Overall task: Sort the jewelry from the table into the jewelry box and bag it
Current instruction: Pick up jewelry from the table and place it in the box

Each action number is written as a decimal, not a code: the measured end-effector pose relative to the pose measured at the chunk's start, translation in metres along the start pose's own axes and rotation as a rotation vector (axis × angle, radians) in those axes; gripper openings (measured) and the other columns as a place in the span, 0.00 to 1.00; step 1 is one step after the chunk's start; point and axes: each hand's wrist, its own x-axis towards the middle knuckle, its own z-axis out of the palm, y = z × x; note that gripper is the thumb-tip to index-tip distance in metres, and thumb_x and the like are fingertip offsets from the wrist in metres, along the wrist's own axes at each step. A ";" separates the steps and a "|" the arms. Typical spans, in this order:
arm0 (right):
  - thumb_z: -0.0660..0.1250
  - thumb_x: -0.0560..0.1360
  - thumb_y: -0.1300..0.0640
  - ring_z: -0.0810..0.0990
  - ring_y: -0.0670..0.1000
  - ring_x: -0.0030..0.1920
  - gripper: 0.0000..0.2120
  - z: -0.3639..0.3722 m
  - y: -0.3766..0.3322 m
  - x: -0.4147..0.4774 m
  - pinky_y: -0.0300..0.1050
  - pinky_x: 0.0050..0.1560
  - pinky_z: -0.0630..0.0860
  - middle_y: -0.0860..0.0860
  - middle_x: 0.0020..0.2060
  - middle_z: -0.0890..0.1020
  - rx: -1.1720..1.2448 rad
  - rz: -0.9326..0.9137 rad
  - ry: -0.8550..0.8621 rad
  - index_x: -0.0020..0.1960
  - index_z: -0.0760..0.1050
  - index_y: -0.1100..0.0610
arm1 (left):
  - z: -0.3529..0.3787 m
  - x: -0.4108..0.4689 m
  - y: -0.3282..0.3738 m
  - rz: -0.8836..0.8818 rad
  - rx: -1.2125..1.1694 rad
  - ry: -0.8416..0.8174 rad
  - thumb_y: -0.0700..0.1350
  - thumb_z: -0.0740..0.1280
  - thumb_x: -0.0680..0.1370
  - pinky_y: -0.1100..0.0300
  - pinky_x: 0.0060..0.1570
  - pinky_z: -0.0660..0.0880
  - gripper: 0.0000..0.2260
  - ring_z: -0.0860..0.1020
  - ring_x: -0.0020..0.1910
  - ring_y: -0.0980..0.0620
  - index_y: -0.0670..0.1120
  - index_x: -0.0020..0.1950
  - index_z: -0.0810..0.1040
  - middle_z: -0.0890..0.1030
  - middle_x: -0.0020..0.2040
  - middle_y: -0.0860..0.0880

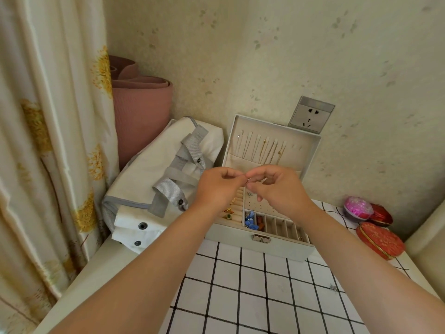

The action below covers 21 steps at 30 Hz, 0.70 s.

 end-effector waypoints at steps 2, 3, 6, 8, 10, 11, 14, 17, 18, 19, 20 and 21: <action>0.77 0.71 0.61 0.79 0.50 0.29 0.10 0.002 0.002 0.000 0.40 0.35 0.80 0.44 0.40 0.85 -0.118 -0.067 0.026 0.48 0.85 0.47 | 0.000 -0.001 -0.001 -0.073 -0.037 -0.024 0.47 0.73 0.75 0.59 0.38 0.76 0.02 0.79 0.36 0.57 0.52 0.46 0.84 0.85 0.41 0.54; 0.78 0.71 0.59 0.79 0.49 0.29 0.11 0.002 0.004 0.000 0.40 0.36 0.80 0.42 0.40 0.85 -0.164 -0.092 0.038 0.47 0.84 0.44 | 0.000 -0.001 -0.001 -0.099 -0.053 -0.036 0.47 0.72 0.75 0.60 0.37 0.75 0.03 0.80 0.37 0.57 0.52 0.48 0.84 0.85 0.41 0.54; 0.78 0.71 0.57 0.78 0.38 0.32 0.11 0.000 0.007 0.001 0.34 0.38 0.76 0.39 0.40 0.84 -0.250 -0.128 0.059 0.49 0.84 0.43 | 0.000 -0.001 0.001 -0.110 -0.051 -0.069 0.46 0.71 0.76 0.64 0.34 0.75 0.06 0.80 0.37 0.57 0.51 0.52 0.85 0.86 0.43 0.53; 0.78 0.70 0.55 0.78 0.36 0.35 0.10 -0.001 0.007 0.000 0.32 0.41 0.74 0.37 0.39 0.83 -0.305 -0.141 0.061 0.50 0.84 0.45 | 0.000 -0.002 0.003 -0.110 -0.040 -0.096 0.45 0.71 0.76 0.64 0.35 0.75 0.06 0.80 0.37 0.58 0.52 0.52 0.85 0.85 0.44 0.52; 0.78 0.70 0.53 0.79 0.39 0.37 0.11 -0.002 0.008 0.000 0.36 0.43 0.77 0.35 0.39 0.82 -0.388 -0.168 0.060 0.51 0.84 0.44 | 0.001 -0.004 0.004 -0.112 -0.022 -0.120 0.44 0.71 0.77 0.66 0.35 0.74 0.06 0.80 0.36 0.59 0.51 0.52 0.85 0.85 0.43 0.54; 0.78 0.70 0.53 0.80 0.41 0.38 0.10 -0.003 0.009 -0.001 0.38 0.45 0.78 0.36 0.39 0.82 -0.425 -0.179 0.057 0.51 0.85 0.44 | 0.002 -0.004 0.004 -0.112 -0.013 -0.128 0.44 0.71 0.77 0.67 0.34 0.73 0.07 0.79 0.36 0.59 0.51 0.53 0.85 0.84 0.43 0.55; 0.76 0.72 0.53 0.81 0.41 0.42 0.08 -0.007 0.014 0.000 0.40 0.48 0.77 0.39 0.42 0.84 -0.468 -0.202 0.037 0.51 0.85 0.46 | 0.004 -0.004 0.004 -0.088 0.022 -0.142 0.44 0.70 0.77 0.69 0.32 0.71 0.08 0.79 0.36 0.60 0.50 0.55 0.84 0.84 0.44 0.55; 0.73 0.75 0.50 0.80 0.38 0.42 0.06 -0.010 0.024 0.003 0.38 0.46 0.76 0.39 0.41 0.85 -0.480 -0.206 0.045 0.51 0.86 0.45 | 0.006 -0.003 0.003 -0.039 0.071 -0.145 0.46 0.70 0.78 0.65 0.40 0.75 0.10 0.81 0.41 0.58 0.50 0.59 0.82 0.84 0.45 0.54; 0.72 0.75 0.50 0.79 0.37 0.41 0.06 -0.010 0.028 0.004 0.37 0.45 0.75 0.38 0.40 0.84 -0.485 -0.178 0.058 0.51 0.86 0.45 | 0.006 -0.003 0.002 -0.017 0.114 -0.145 0.47 0.70 0.78 0.62 0.45 0.77 0.11 0.81 0.44 0.56 0.51 0.60 0.82 0.84 0.47 0.54; 0.72 0.76 0.50 0.78 0.37 0.40 0.05 -0.010 0.033 0.005 0.37 0.44 0.74 0.37 0.39 0.83 -0.501 -0.147 0.078 0.50 0.86 0.45 | 0.006 -0.003 0.000 0.018 0.192 -0.144 0.47 0.69 0.78 0.59 0.50 0.78 0.12 0.81 0.47 0.55 0.52 0.61 0.81 0.83 0.49 0.55; 0.71 0.76 0.50 0.78 0.37 0.40 0.05 -0.009 0.038 0.006 0.38 0.44 0.75 0.37 0.40 0.83 -0.526 -0.118 0.099 0.50 0.85 0.45 | 0.006 -0.004 -0.002 0.066 0.300 -0.143 0.47 0.67 0.79 0.57 0.52 0.78 0.12 0.81 0.50 0.55 0.53 0.63 0.80 0.82 0.51 0.56; 0.71 0.76 0.50 0.77 0.39 0.41 0.05 -0.008 0.043 0.007 0.39 0.45 0.75 0.38 0.42 0.83 -0.553 -0.091 0.116 0.50 0.85 0.45 | 0.006 -0.005 -0.005 0.119 0.417 -0.145 0.47 0.66 0.80 0.56 0.54 0.78 0.13 0.79 0.52 0.56 0.53 0.64 0.79 0.81 0.54 0.57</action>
